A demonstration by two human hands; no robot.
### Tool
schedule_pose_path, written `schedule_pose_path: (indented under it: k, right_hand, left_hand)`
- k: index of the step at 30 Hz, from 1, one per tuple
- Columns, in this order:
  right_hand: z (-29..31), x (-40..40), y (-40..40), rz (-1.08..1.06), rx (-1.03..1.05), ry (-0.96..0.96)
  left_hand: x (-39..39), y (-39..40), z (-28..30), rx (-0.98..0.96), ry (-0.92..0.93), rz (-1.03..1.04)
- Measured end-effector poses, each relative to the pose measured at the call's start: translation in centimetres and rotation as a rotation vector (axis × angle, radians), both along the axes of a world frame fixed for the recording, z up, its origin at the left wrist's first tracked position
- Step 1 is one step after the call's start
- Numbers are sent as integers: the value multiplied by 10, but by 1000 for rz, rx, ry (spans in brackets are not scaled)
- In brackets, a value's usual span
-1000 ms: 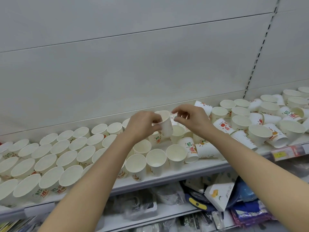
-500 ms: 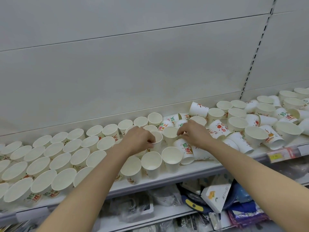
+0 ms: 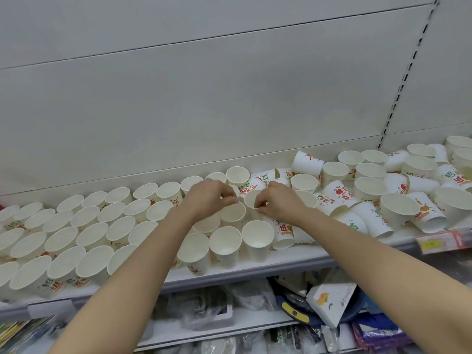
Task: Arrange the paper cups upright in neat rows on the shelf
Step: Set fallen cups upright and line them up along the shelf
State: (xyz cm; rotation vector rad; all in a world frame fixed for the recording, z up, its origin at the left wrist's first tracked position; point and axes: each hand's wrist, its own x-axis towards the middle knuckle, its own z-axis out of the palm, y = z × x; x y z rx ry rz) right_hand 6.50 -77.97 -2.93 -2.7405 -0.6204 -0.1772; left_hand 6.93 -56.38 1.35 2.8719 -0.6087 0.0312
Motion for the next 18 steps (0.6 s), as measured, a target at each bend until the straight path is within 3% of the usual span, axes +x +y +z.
schedule_pose_path:
  k: [5, 11, 14, 18]
  right_hand:
    - [1, -3, -8, 34, 53, 26]
    - [5, 0, -15, 9, 144, 28]
    - [10, -1, -27, -51, 211, -28]
    - [9, -2, -46, -199, 263, -66]
  left_hand:
    - [44, -27, 10, 77, -53, -35]
    - [102, -74, -2, 424, 7, -210]
    - [118, -81, -13, 543, 74, -250]
    - [128, -79, -21, 558, 46, -291]
